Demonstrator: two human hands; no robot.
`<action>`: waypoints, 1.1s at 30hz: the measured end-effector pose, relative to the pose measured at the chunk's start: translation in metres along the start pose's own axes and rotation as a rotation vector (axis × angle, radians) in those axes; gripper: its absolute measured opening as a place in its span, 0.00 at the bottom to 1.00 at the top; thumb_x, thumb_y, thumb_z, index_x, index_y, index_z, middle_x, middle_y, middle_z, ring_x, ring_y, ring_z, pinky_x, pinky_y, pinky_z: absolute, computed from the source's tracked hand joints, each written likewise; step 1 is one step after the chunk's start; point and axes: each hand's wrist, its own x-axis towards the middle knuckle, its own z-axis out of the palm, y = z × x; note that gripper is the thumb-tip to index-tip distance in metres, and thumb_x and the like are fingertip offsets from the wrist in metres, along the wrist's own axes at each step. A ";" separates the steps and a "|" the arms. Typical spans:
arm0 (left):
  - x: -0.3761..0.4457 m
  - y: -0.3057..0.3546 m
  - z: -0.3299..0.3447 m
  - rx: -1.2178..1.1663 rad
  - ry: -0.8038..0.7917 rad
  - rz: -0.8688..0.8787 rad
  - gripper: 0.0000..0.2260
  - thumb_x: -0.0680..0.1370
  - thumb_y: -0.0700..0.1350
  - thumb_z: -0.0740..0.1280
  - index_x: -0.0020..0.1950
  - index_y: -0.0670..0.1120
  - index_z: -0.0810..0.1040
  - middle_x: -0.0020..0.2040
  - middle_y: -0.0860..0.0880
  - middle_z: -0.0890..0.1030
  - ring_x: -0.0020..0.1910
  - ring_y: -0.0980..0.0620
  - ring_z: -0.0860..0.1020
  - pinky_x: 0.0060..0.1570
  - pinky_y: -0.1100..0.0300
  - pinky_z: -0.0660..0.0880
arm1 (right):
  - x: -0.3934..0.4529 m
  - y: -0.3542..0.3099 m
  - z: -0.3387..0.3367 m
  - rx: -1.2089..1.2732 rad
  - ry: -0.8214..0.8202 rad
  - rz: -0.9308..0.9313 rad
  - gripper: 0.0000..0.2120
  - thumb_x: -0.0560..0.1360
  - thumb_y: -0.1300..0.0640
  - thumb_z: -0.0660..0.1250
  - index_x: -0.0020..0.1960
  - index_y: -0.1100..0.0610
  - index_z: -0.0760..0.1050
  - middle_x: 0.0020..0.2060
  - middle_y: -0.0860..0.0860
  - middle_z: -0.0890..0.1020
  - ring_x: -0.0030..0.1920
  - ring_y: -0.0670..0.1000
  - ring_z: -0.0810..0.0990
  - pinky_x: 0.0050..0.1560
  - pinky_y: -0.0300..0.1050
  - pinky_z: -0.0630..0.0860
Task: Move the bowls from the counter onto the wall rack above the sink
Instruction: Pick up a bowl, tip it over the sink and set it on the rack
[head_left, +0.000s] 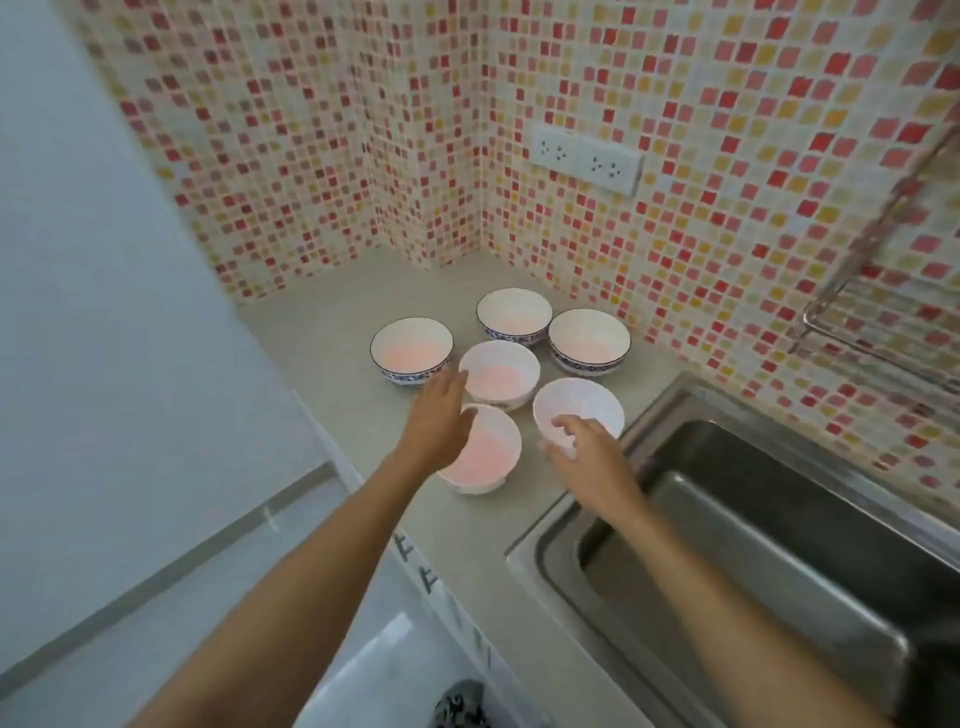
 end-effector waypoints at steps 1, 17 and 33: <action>0.001 -0.008 0.005 -0.029 -0.015 -0.045 0.26 0.79 0.45 0.61 0.74 0.41 0.58 0.75 0.40 0.59 0.74 0.40 0.56 0.72 0.46 0.56 | 0.005 -0.002 0.010 0.003 -0.034 0.011 0.21 0.77 0.45 0.65 0.66 0.53 0.72 0.62 0.55 0.77 0.59 0.56 0.76 0.60 0.50 0.73; 0.006 -0.055 0.054 -0.517 -0.149 -0.371 0.18 0.80 0.36 0.52 0.69 0.43 0.66 0.64 0.39 0.75 0.61 0.39 0.73 0.57 0.53 0.70 | 0.041 -0.002 0.114 0.741 -0.108 0.591 0.24 0.76 0.63 0.59 0.70 0.51 0.65 0.61 0.54 0.75 0.49 0.56 0.82 0.40 0.57 0.83; -0.012 0.041 0.070 -0.676 -0.368 0.026 0.17 0.79 0.36 0.54 0.65 0.47 0.72 0.59 0.49 0.77 0.55 0.51 0.74 0.53 0.62 0.67 | -0.064 0.051 0.046 1.131 0.076 0.707 0.28 0.71 0.65 0.59 0.69 0.47 0.63 0.62 0.50 0.72 0.60 0.58 0.75 0.46 0.59 0.82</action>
